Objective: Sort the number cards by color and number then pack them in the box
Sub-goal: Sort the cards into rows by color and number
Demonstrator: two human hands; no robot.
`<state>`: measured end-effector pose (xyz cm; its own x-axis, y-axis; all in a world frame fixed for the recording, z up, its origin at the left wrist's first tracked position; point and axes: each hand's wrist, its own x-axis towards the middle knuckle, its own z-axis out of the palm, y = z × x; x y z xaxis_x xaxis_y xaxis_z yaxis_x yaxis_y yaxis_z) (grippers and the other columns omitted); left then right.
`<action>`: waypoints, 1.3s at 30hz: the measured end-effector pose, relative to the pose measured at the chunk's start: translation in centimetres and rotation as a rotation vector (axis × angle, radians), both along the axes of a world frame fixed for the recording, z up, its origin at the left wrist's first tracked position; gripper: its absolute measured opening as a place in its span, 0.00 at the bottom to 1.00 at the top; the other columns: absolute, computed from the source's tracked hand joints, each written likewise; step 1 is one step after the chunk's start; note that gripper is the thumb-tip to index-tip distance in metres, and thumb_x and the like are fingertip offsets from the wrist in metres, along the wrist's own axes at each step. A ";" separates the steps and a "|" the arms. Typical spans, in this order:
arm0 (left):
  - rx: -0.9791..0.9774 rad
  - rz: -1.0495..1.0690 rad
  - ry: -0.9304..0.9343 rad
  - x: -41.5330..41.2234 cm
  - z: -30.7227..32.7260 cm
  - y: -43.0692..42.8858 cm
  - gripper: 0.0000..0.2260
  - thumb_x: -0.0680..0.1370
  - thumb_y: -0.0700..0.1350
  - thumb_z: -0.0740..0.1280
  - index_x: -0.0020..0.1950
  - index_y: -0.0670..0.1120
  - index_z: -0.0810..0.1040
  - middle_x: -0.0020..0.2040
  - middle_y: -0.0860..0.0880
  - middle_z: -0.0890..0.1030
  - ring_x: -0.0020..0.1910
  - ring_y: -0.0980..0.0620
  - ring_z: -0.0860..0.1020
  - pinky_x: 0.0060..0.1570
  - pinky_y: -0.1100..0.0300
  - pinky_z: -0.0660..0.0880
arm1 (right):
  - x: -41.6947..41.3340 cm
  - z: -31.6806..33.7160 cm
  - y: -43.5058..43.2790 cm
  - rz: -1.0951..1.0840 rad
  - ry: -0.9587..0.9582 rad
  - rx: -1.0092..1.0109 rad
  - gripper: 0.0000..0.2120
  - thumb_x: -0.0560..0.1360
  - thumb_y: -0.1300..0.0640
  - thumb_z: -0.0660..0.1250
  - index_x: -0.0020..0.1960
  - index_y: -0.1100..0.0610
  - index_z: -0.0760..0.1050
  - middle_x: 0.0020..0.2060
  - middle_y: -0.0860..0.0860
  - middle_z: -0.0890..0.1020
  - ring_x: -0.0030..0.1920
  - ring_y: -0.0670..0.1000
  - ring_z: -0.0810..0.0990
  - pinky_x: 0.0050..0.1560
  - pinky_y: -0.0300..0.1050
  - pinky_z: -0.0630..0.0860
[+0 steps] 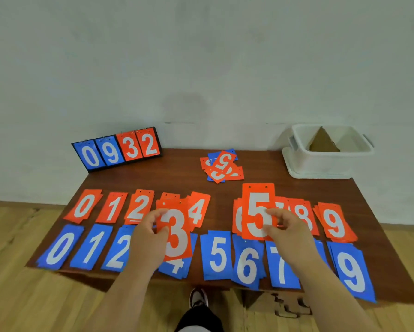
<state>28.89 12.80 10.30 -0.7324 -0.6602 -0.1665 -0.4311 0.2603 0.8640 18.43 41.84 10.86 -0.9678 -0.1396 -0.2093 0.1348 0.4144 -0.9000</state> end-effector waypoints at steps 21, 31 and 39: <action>0.021 0.131 -0.151 -0.2 -3.3 -20.1 0.16 0.82 0.44 0.67 0.64 0.63 0.74 0.67 0.53 0.76 0.61 0.49 0.77 0.39 0.63 0.78 | -4.3 -6.3 -20.8 0.108 -0.194 0.097 0.17 0.77 0.58 0.73 0.63 0.44 0.77 0.60 0.48 0.80 0.57 0.51 0.82 0.49 0.45 0.83; 0.024 -0.099 -0.310 -6.1 -6.9 -21.2 0.17 0.83 0.43 0.67 0.66 0.62 0.72 0.70 0.50 0.74 0.63 0.48 0.76 0.47 0.56 0.82 | -8.9 -14.3 -17.9 -0.076 -0.277 0.546 0.20 0.80 0.60 0.65 0.70 0.49 0.73 0.48 0.52 0.82 0.39 0.52 0.82 0.31 0.43 0.77; 0.011 -0.266 -0.325 -10.5 -9.7 -19.5 0.17 0.83 0.43 0.66 0.69 0.60 0.73 0.65 0.56 0.74 0.58 0.54 0.76 0.40 0.68 0.77 | -7.9 -15.6 -18.2 0.073 -0.186 1.009 0.24 0.79 0.35 0.62 0.74 0.36 0.66 0.75 0.52 0.61 0.74 0.59 0.62 0.71 0.56 0.68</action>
<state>18.39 -6.66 0.59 -0.7856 -0.4516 -0.4229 -0.6003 0.3910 0.6977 10.55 23.61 -4.76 -0.9044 0.1273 -0.4072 0.1808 0.9789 -0.0957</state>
